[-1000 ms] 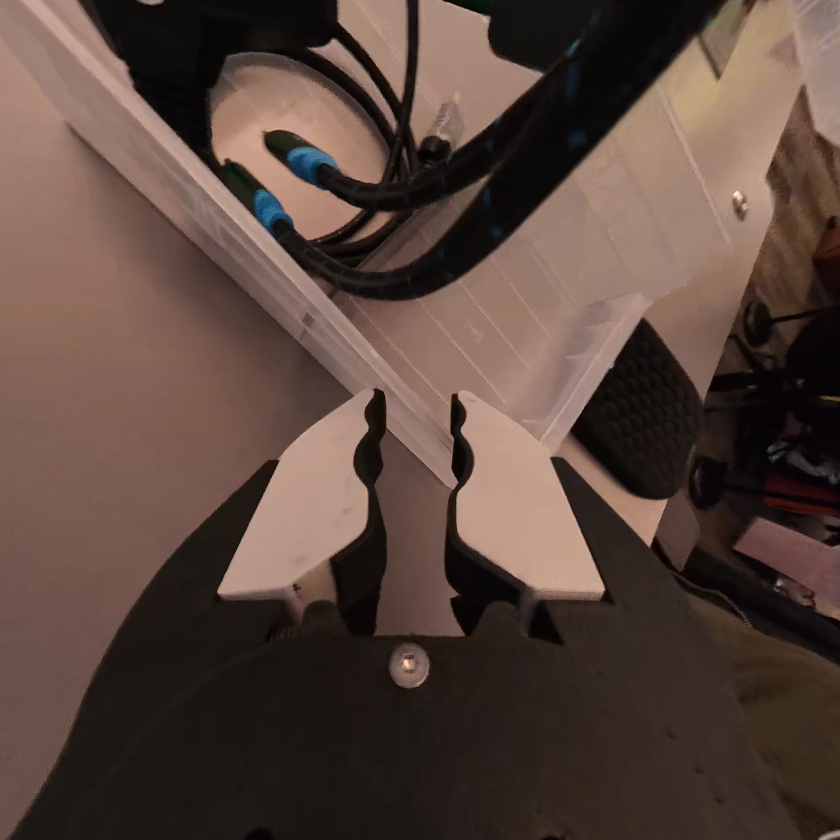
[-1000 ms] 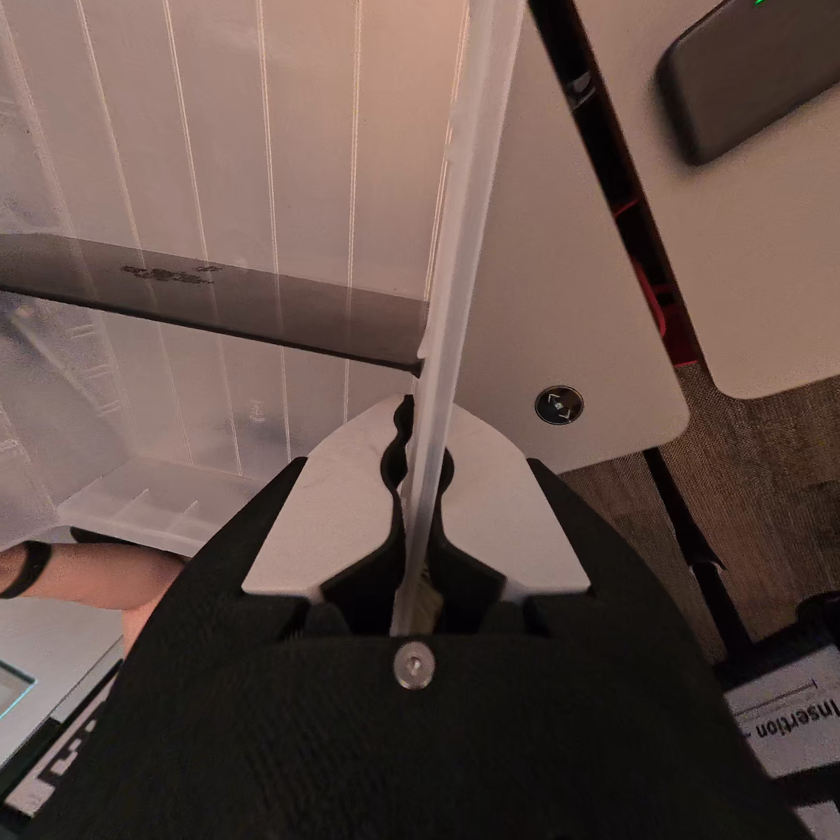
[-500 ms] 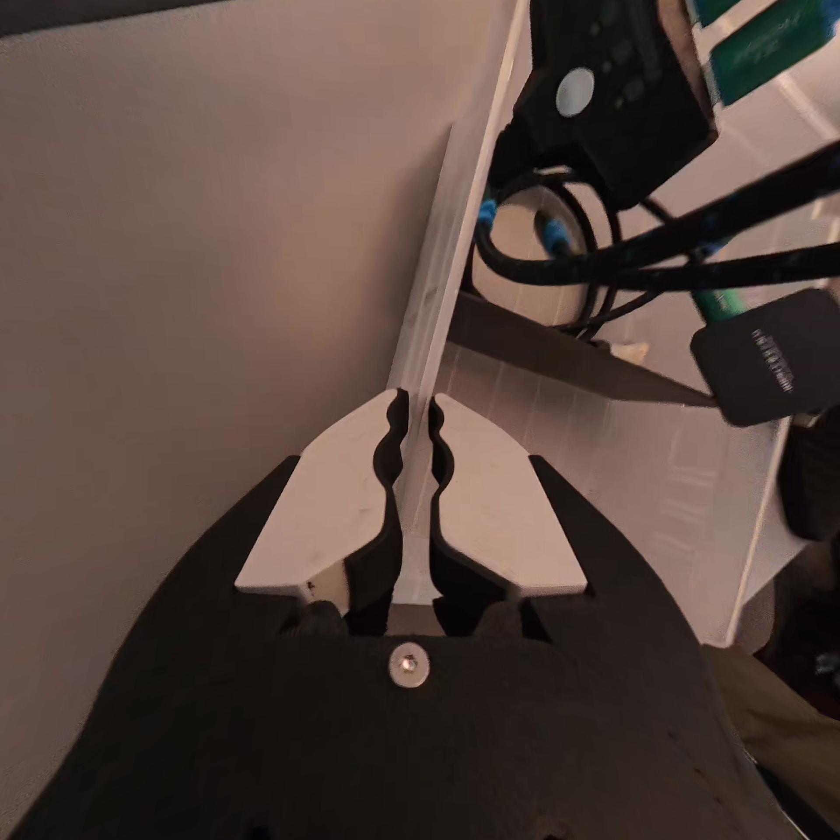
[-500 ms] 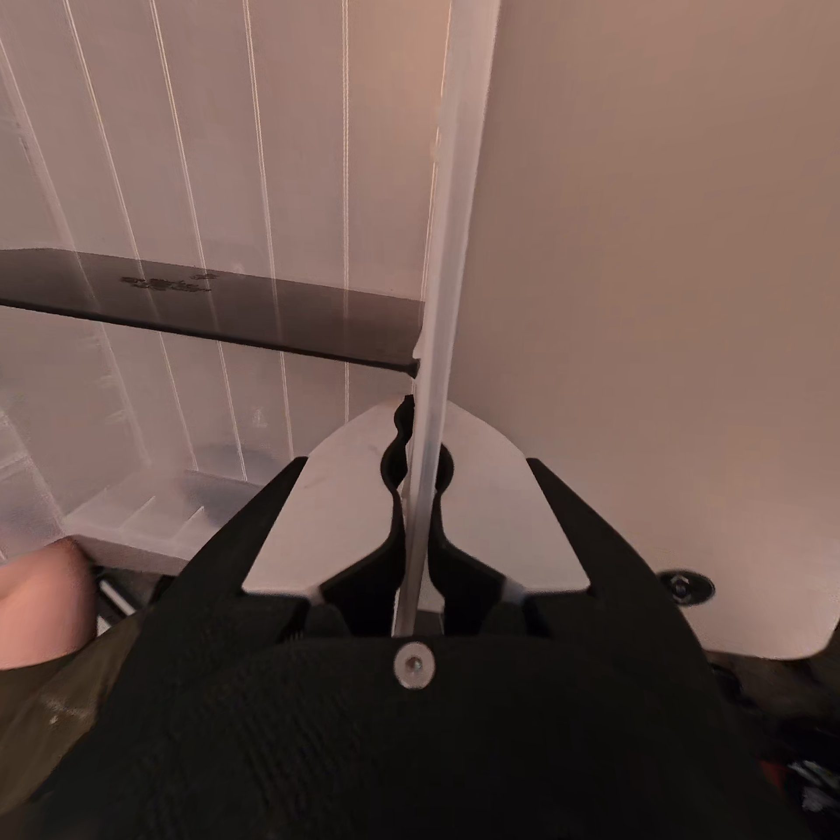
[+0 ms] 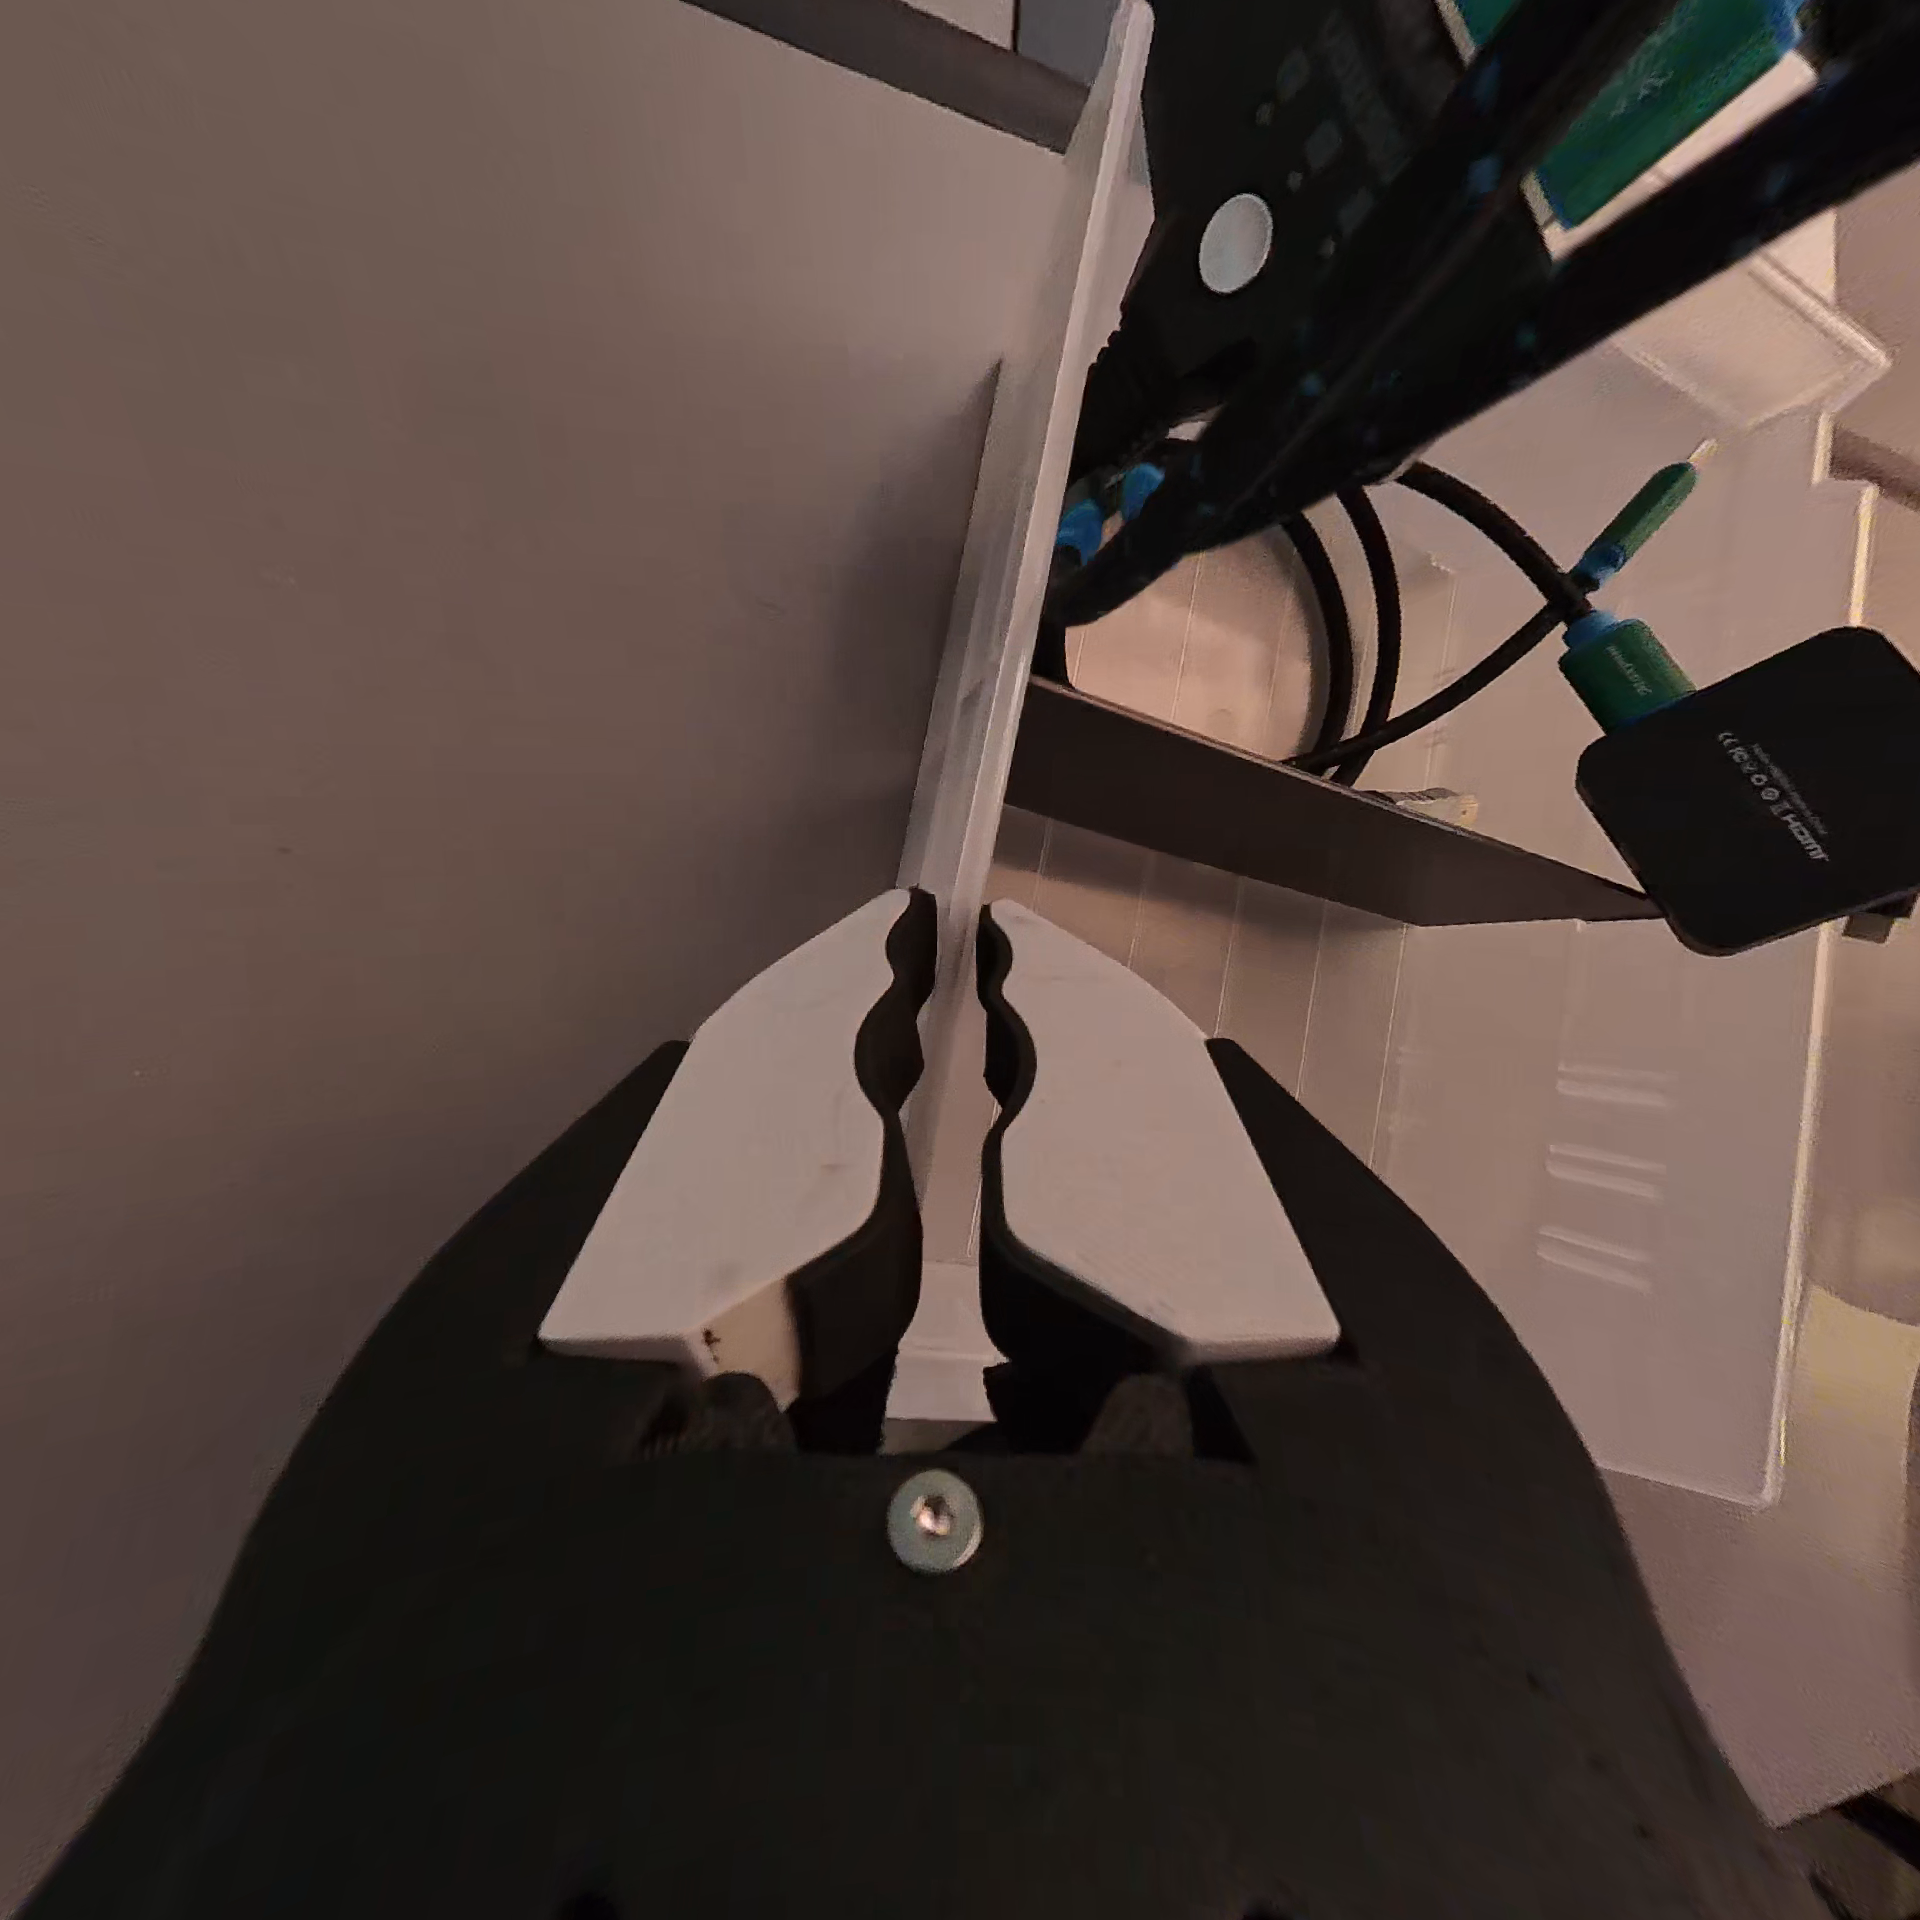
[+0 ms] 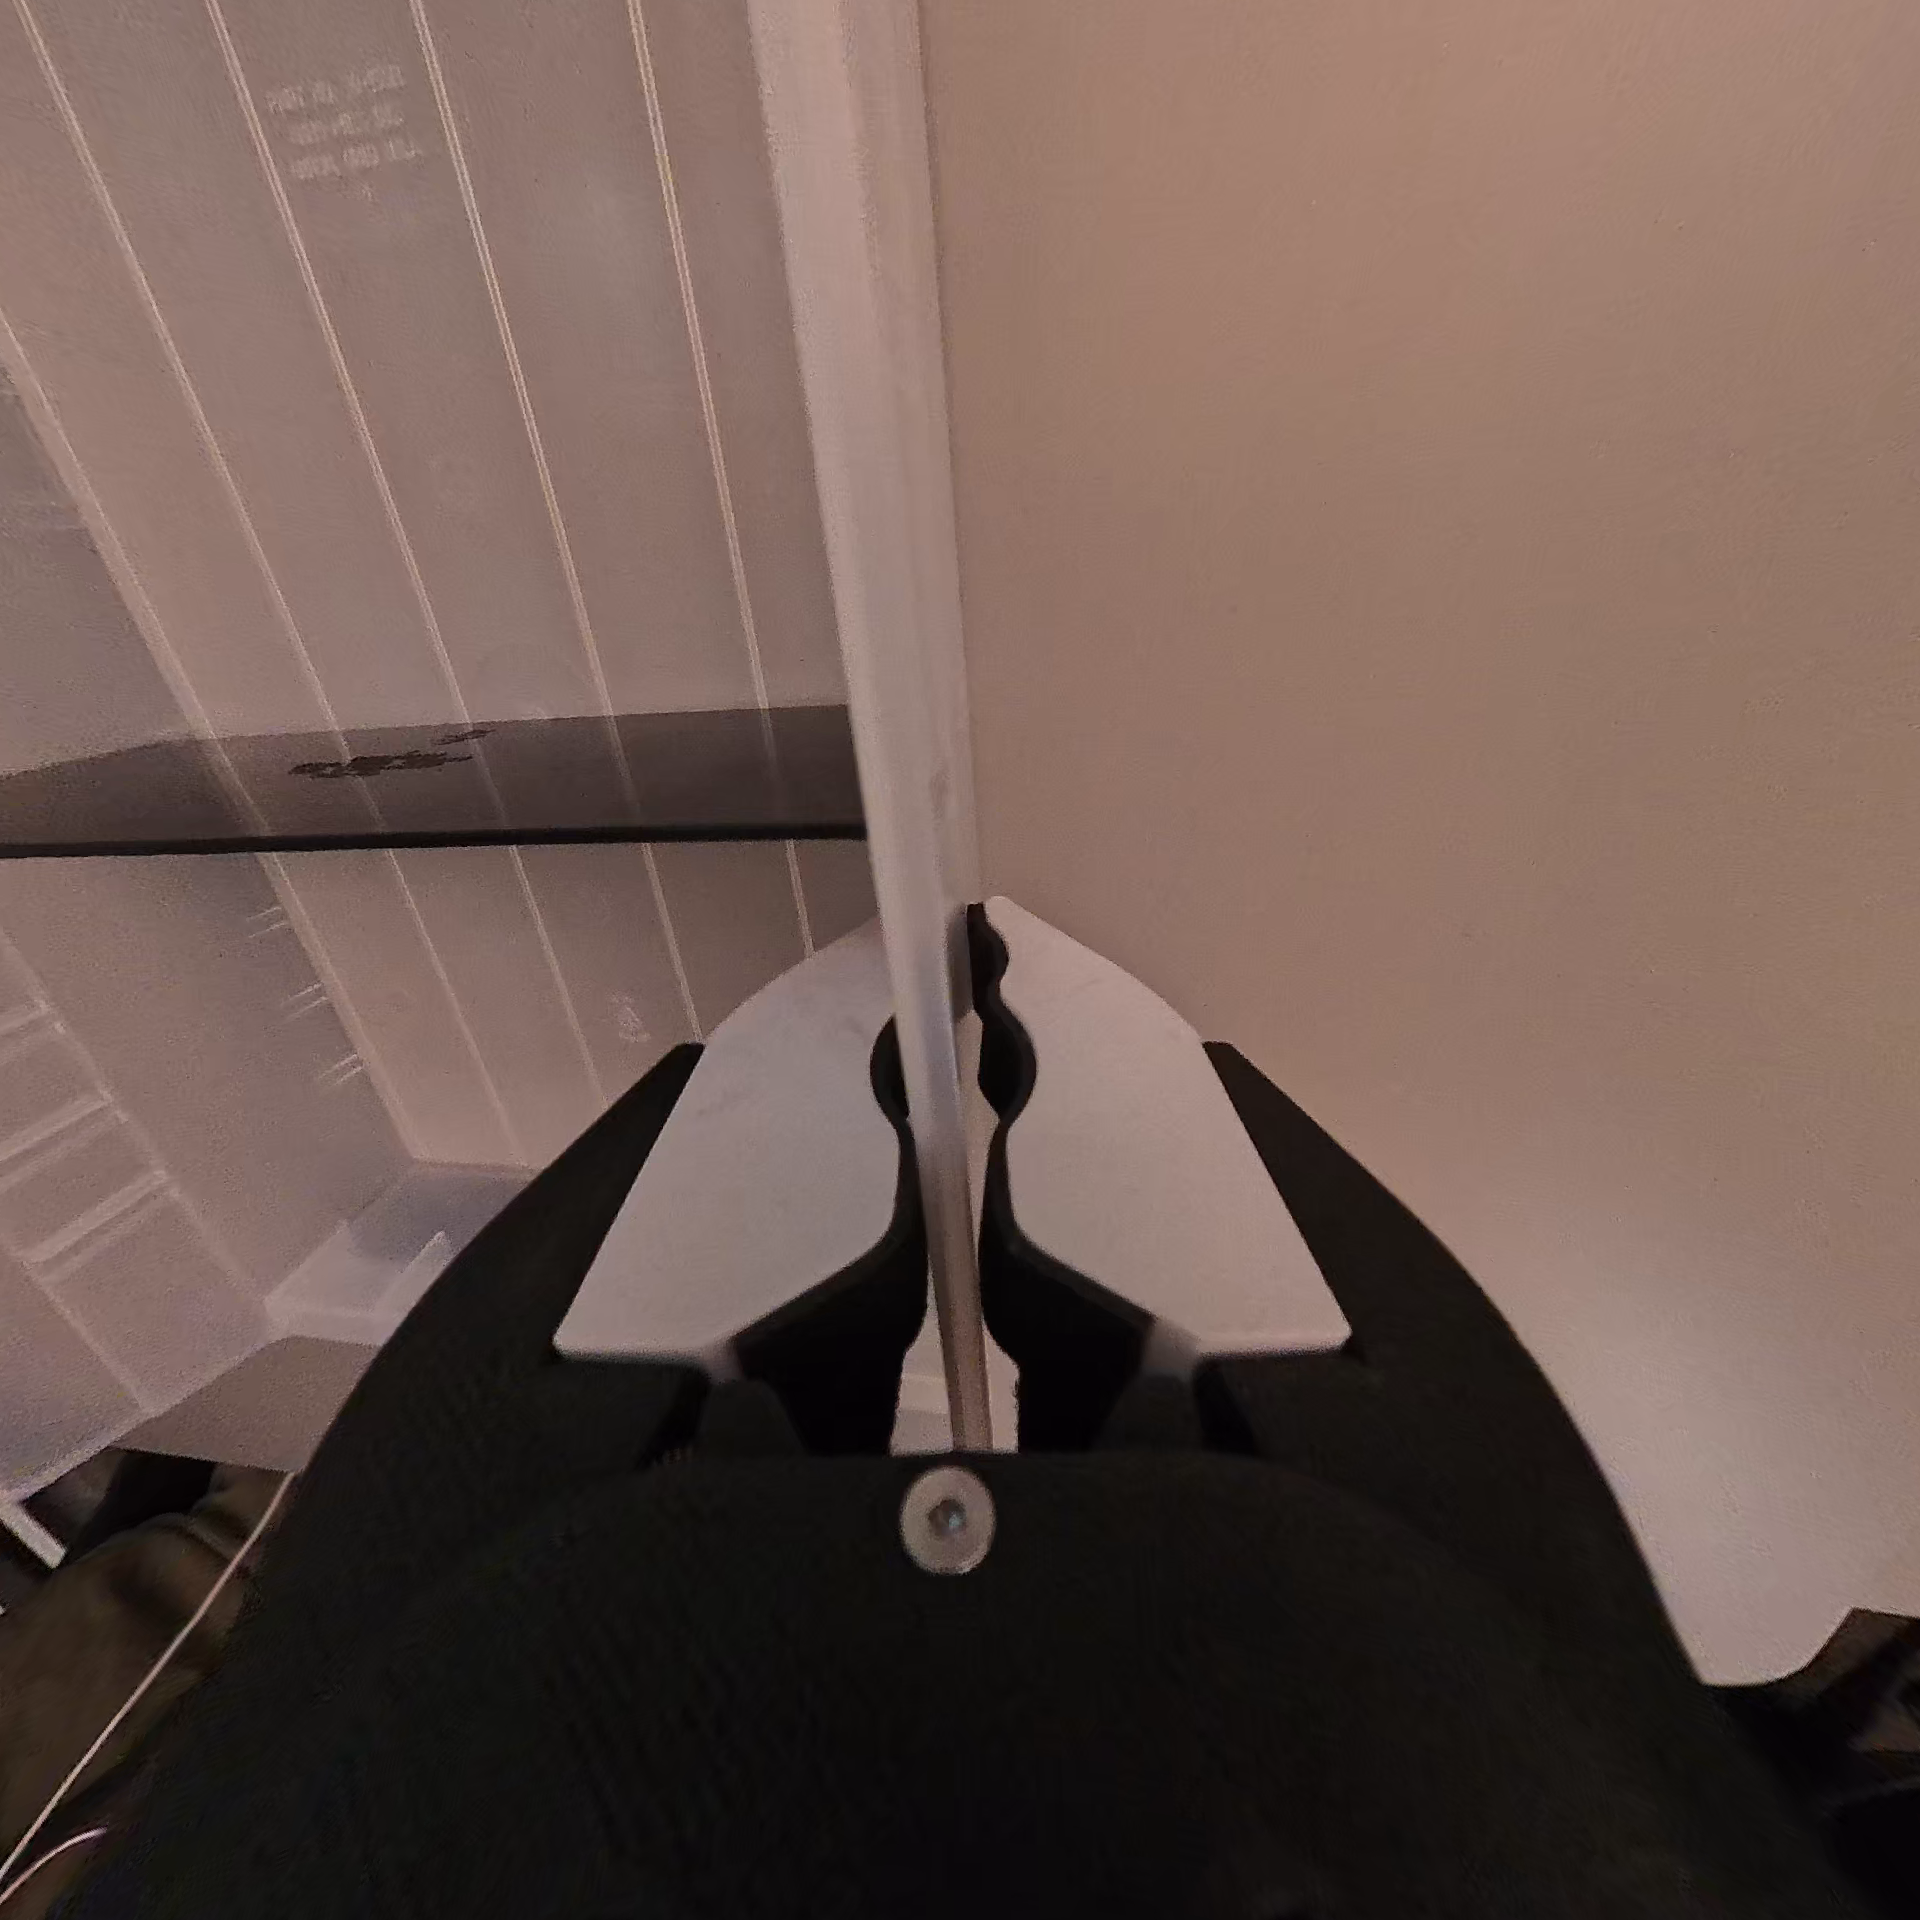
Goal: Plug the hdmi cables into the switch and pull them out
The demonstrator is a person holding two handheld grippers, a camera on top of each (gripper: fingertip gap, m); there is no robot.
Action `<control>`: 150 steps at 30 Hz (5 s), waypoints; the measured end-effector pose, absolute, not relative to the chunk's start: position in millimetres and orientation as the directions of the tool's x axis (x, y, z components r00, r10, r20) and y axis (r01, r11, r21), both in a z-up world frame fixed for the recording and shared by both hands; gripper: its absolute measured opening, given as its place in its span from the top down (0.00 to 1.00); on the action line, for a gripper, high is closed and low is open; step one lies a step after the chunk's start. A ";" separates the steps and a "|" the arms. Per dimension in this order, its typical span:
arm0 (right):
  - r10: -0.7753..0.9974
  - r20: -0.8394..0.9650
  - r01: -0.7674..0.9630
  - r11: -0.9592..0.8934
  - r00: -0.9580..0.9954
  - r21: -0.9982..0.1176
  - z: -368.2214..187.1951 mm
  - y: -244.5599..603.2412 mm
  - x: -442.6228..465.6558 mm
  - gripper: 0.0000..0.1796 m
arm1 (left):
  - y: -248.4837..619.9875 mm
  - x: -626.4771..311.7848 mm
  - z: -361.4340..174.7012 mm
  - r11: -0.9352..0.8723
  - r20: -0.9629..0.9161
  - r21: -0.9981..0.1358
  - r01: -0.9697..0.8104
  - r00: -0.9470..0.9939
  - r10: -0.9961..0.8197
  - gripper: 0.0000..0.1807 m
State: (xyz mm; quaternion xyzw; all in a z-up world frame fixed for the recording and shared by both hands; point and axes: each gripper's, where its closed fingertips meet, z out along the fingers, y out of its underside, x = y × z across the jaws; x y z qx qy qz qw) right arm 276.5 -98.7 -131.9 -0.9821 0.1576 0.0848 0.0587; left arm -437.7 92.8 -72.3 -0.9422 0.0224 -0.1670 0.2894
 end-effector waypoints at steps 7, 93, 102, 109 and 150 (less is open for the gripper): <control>-0.370 -0.184 -0.391 -0.916 0.911 -0.092 -131.8 -99.1 290.5 0.97 | 96.9 -437.4 -70.6 -0.819 0.316 -0.570 0.072 0.939 -0.138 0.97; -0.072 0.240 0.175 -0.488 0.968 -0.855 80.3 -27.8 189.5 0.65 | 127.9 -253.3 -78.1 -0.666 -0.226 -0.493 -0.559 0.822 -0.523 0.66; -0.125 0.148 -0.004 -0.778 0.981 -0.628 -13.9 -87.8 273.7 0.73 | 116.2 -266.2 -48.1 -0.675 -0.204 -0.523 -0.521 0.845 -0.494 0.79; -0.173 -0.064 -0.183 -0.865 0.983 -0.466 -76.4 -115.9 293.6 0.95 | 108.9 -299.2 12.2 -0.562 -0.280 -0.680 -0.471 0.875 -0.395 0.88; 0.002 0.380 0.352 -0.381 0.925 -0.855 101.7 -14.9 170.0 0.85 | 30.8 -272.9 179.9 0.052 0.056 -0.987 0.151 0.635 -0.771 0.89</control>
